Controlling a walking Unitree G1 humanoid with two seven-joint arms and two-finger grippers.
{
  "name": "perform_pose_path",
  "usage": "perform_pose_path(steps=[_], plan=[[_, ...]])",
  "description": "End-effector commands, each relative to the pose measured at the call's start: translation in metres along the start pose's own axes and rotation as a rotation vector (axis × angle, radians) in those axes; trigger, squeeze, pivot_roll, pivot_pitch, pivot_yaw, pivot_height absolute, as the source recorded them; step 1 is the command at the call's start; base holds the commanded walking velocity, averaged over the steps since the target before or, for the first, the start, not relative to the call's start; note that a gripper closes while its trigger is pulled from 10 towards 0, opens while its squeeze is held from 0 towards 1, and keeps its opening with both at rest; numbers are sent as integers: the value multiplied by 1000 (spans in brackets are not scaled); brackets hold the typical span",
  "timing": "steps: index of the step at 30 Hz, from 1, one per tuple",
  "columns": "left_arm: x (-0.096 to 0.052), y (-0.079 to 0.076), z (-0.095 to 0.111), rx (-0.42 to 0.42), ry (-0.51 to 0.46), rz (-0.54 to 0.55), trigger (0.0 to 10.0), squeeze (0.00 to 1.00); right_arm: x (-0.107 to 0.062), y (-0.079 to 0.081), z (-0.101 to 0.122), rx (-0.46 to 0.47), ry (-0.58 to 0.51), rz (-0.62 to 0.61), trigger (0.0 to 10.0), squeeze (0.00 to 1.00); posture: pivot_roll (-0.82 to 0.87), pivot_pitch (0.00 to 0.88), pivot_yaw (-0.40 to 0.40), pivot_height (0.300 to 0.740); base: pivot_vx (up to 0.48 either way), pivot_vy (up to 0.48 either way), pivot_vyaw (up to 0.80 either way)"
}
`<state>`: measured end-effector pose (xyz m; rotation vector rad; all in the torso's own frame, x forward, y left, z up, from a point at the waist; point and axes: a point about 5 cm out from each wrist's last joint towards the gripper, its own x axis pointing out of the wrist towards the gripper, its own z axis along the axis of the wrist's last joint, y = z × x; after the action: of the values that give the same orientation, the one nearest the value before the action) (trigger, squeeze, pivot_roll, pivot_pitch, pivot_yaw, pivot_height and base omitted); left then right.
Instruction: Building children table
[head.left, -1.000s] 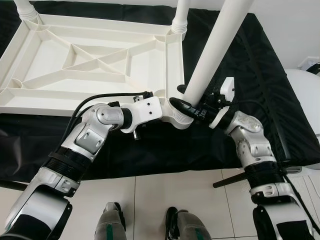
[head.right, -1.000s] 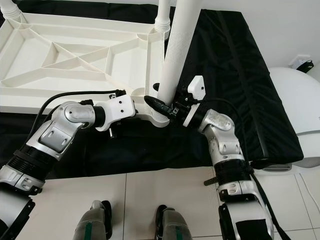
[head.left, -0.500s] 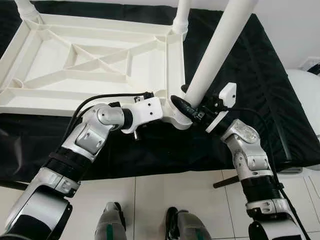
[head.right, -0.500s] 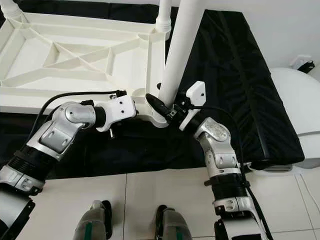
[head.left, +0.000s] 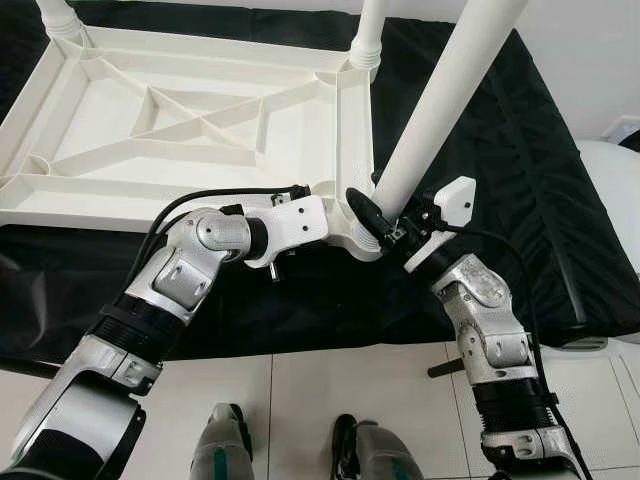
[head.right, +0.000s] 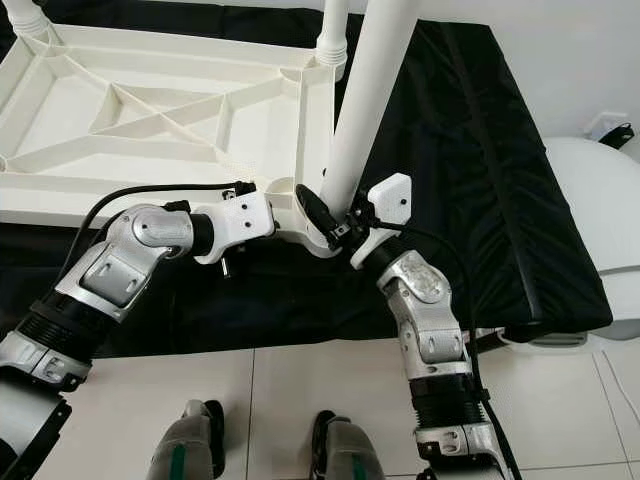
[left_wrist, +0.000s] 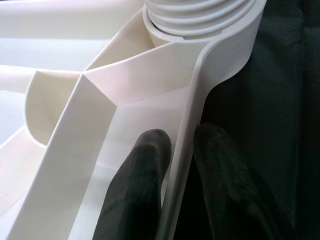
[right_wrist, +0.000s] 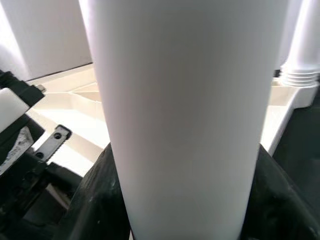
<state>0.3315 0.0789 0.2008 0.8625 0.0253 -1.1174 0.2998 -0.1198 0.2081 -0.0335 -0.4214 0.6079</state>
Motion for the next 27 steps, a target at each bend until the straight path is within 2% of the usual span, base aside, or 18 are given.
perform_pose_path(steps=[1,18,21,27], plan=[[0,0,0,14,3,9,10000,0,-8,-3,-5,-8,33,-74,10000,0,70,214,-26,740,0,0,0],[-2,1,-1,12,7,13,10000,0,-9,21,-8,-25,68,-299,10000,0,75,223,-26,740,0,0,0],[-2,2,-1,12,8,15,10000,0,-11,24,-13,-39,104,-427,10000,0,81,229,-27,740,0,0,0],[-3,3,-1,11,10,17,10000,0,-13,25,-18,-46,131,-526,10000,0,85,229,-26,740,0,0,0]])
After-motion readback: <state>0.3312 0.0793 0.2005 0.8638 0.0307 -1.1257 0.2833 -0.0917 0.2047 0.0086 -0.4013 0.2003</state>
